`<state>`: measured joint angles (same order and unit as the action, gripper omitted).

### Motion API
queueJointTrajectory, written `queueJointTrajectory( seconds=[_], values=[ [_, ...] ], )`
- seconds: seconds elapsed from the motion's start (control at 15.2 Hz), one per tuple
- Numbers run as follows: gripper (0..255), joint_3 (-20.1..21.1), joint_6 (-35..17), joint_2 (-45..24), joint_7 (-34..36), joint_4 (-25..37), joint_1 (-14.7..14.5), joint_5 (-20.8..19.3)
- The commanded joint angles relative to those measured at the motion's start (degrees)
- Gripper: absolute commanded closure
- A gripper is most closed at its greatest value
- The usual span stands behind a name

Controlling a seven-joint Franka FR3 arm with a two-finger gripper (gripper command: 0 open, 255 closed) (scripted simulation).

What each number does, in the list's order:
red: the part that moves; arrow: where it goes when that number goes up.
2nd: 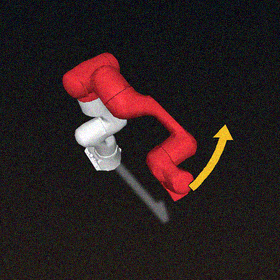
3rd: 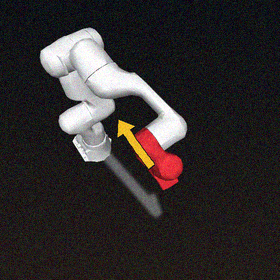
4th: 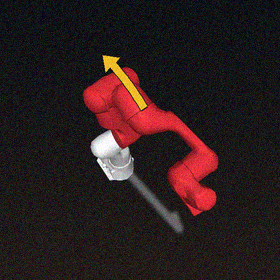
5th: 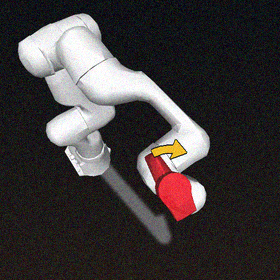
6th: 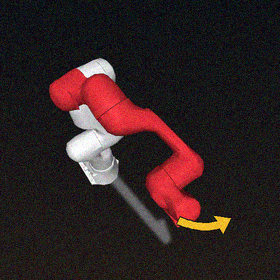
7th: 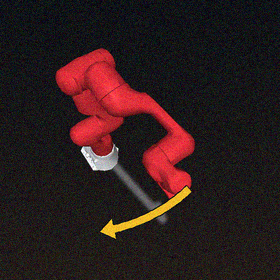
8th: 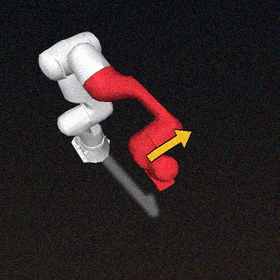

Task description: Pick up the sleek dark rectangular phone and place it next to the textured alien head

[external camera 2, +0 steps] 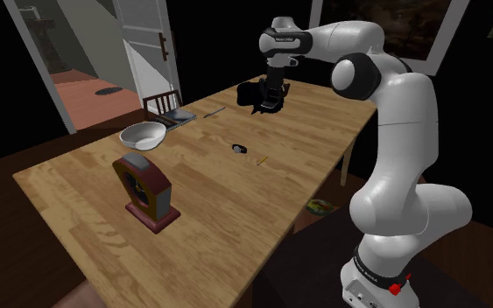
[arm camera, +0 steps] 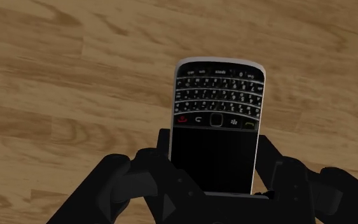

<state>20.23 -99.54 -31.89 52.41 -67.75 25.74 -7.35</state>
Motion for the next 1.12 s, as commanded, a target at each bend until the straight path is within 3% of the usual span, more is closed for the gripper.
queueJointTrajectory(
  seconds=[0.0,1.06],
  values=[
    [255,0.0,-1.8,0.4,-0.1,-2.1,0.3,0.1],
    [255,-0.5,-13.3,-1.1,0.2,-12.4,1.1,-0.5]
  ],
)
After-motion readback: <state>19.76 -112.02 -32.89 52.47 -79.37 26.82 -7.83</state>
